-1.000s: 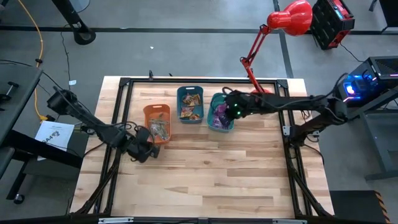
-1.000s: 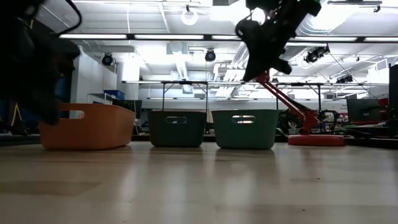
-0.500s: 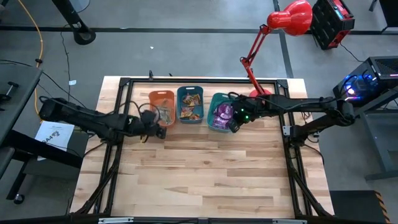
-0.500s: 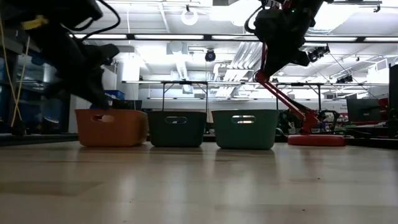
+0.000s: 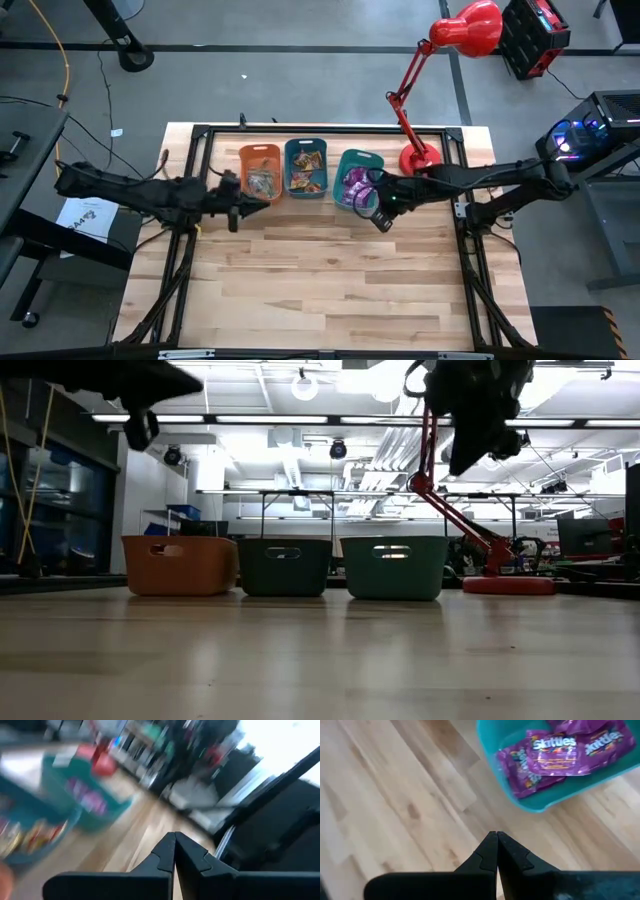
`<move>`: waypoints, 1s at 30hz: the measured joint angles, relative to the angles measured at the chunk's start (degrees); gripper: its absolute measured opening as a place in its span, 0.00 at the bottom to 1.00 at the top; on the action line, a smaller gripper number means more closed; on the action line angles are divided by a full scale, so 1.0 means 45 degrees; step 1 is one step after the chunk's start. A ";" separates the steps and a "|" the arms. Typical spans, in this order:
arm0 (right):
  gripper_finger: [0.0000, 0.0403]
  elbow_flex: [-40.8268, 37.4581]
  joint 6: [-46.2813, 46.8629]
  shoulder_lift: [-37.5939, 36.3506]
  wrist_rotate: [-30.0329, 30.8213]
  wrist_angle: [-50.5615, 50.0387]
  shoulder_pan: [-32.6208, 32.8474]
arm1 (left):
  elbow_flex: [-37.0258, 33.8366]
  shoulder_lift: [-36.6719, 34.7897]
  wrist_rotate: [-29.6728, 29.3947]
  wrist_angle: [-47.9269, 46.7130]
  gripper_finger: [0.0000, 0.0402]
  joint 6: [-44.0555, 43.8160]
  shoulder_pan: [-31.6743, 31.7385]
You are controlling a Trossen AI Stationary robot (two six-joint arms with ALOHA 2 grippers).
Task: Sort candy
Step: Return to Home Position
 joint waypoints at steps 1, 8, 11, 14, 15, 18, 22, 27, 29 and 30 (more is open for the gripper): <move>0.00 0.0000 0.0228 -0.0113 0.0000 0.0014 0.0113 | -0.0369 -0.0239 -0.0088 0.0921 0.00 0.0264 0.0021; 0.00 0.0000 0.2256 -0.1626 0.0308 0.0083 0.0518 | -0.3939 -0.1559 0.0090 0.6696 0.00 0.0463 0.0609; 0.00 0.0000 0.3057 -0.2513 0.1253 0.0123 0.0697 | -0.5310 -0.1905 0.0138 0.8881 0.00 0.0137 0.0722; 0.00 0.0000 0.3382 -0.3315 0.2173 0.0167 0.1033 | -0.5528 -0.2184 -0.0004 0.8638 0.00 0.0074 0.0773; 0.00 0.0000 0.3405 -0.3527 0.2405 0.0130 0.1217 | -0.5527 -0.2252 0.0016 0.8505 0.00 0.0092 0.0787; 0.00 -0.0436 0.3695 -0.4136 0.3048 0.0235 0.2011 | -0.5527 -0.2255 0.0021 0.8205 0.00 0.0092 0.0800; 0.00 -0.2658 0.4984 -0.5081 0.3293 0.1932 0.3048 | -0.5527 -0.2255 0.0025 0.8191 0.00 -0.0010 0.0800; 0.00 -0.6617 0.3639 -0.6183 0.3225 0.9289 0.2836 | -0.5527 -0.2250 0.0165 0.8196 0.00 0.0102 0.0771; 0.00 -0.7877 0.2239 -0.6318 0.2872 1.2250 0.2084 | -0.5527 -0.2250 0.0187 0.8187 0.00 0.0102 0.0771; 0.00 -0.8389 0.1515 -0.6334 0.2605 1.3390 0.1635 | -0.5527 -0.2250 0.0187 0.8190 0.00 0.0105 0.0771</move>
